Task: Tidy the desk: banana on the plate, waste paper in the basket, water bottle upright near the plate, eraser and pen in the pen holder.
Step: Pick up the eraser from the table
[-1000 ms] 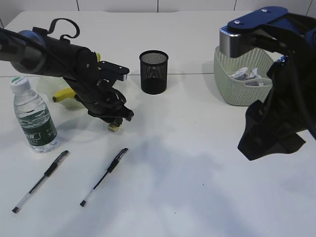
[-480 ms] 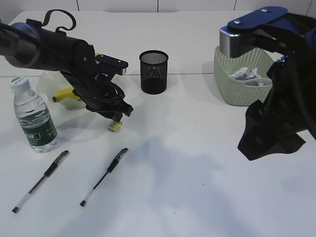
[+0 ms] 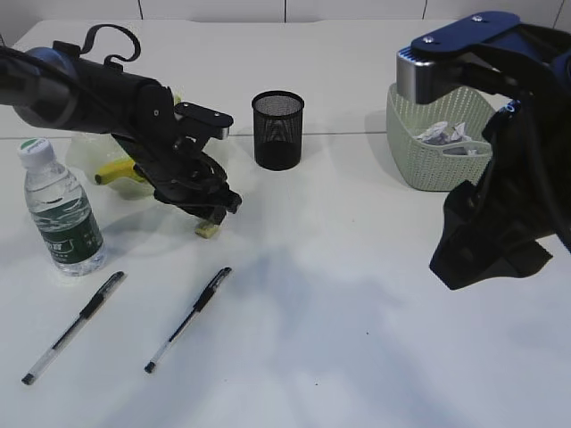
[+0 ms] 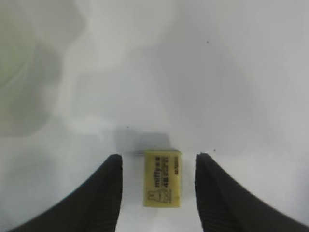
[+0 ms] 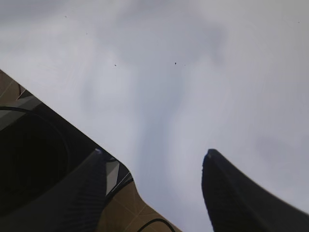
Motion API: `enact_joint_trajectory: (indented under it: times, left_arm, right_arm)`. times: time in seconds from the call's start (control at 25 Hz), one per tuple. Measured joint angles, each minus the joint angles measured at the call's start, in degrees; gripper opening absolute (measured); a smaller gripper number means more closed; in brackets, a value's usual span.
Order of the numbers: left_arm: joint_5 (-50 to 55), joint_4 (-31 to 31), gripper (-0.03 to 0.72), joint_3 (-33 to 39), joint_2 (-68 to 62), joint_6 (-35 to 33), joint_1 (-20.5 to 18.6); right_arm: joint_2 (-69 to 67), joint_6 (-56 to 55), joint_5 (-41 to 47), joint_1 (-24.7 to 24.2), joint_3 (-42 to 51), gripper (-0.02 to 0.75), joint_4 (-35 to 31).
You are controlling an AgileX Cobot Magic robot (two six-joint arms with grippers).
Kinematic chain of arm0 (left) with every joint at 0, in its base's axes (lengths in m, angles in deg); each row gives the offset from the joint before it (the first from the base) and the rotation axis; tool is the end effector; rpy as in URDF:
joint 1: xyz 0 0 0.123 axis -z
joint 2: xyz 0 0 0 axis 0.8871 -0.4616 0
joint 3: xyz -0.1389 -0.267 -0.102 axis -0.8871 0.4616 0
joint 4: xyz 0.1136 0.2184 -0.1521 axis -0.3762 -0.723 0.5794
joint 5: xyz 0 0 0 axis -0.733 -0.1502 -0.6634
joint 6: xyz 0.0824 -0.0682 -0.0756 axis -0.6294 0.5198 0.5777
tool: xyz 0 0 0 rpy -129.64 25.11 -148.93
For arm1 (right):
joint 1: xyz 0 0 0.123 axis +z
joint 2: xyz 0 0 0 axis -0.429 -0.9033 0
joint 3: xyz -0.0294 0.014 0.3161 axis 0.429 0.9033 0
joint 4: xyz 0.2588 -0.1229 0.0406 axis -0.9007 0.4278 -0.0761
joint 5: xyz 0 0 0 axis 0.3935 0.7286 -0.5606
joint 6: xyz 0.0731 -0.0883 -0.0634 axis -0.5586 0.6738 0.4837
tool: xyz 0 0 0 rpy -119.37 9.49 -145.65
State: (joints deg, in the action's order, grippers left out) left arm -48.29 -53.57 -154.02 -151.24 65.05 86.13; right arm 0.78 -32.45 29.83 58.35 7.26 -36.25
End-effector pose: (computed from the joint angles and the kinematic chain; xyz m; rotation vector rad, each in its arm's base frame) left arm 0.4827 -0.2122 0.1004 0.5765 2.6159 -0.1359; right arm 0.2415 0.1618 0.3214 -0.9633 2.6890 0.1458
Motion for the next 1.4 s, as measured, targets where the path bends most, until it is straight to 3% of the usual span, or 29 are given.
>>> enact_joint_trajectory:
  times: [0.64,1.04,1.4]
  left_arm:
    - [-0.4,0.0,0.350,0.0,-2.8,0.0,0.0]
    - [-0.4,0.0,0.194,0.0,-2.8,0.0,0.0]
    - [-0.4,0.0,0.153,0.0,-2.8,0.0,0.0]
  right_arm:
    - [0.0,0.0,0.0,0.0,0.0,0.463,0.0]
    - [0.0,0.0,0.0,0.0,0.0,0.463,0.0]
    - [0.0,0.0,0.0,0.0,0.0,0.463,0.0]
